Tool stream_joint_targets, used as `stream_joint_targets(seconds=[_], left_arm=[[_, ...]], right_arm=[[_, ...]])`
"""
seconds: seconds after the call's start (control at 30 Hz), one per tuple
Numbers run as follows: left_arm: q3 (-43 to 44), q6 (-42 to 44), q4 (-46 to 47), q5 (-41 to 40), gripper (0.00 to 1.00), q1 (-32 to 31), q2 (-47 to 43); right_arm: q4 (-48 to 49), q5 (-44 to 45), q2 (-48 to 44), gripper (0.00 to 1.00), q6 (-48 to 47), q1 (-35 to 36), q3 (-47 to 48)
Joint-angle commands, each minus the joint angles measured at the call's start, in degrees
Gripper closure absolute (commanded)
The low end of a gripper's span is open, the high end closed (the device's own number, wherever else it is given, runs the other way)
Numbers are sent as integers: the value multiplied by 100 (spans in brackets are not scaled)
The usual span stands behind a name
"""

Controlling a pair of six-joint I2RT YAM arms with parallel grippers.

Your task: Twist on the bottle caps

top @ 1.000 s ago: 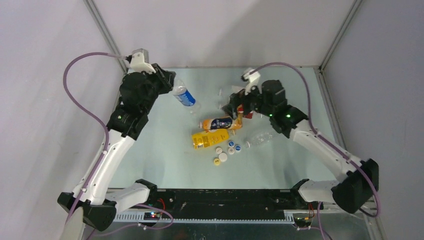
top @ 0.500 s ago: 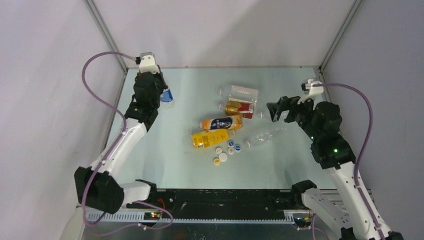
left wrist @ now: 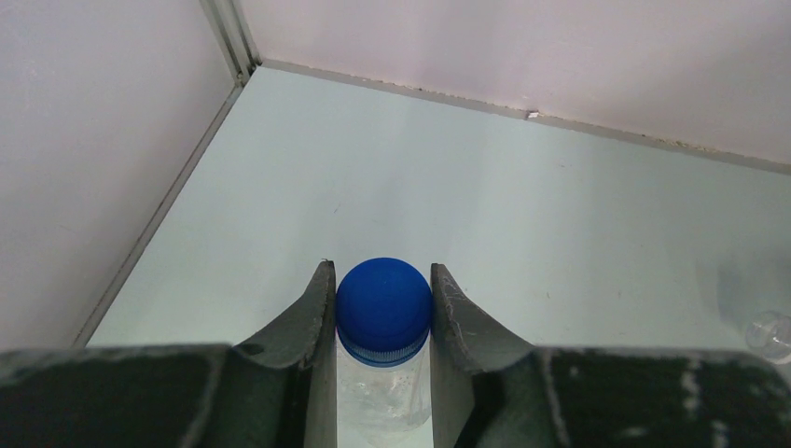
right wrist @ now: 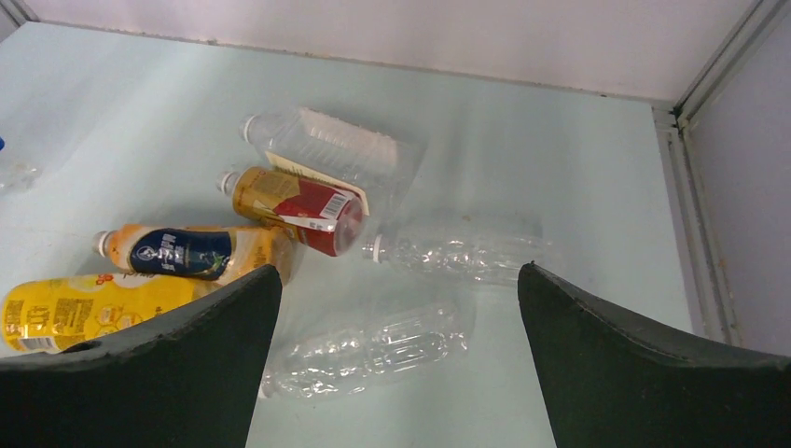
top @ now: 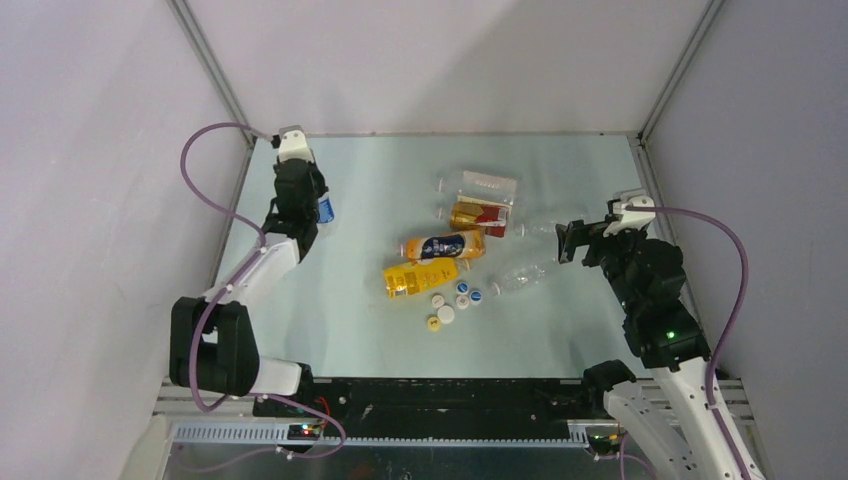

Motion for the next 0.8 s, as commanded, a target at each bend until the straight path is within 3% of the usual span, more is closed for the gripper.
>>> stream_joint_targets(seconds=[0.0, 0.4, 0.77], left_arm=[[-146, -98, 681, -67, 91, 70, -17], [-457, -309, 838, -125, 62, 80, -93], [-527, -398, 818, -194, 45, 82, -131]], right_arm=[[399, 212, -78, 1, -167, -1, -68], [491, 63, -69, 1, -169, 16, -160], [512, -170, -39, 1, -167, 27, -160]])
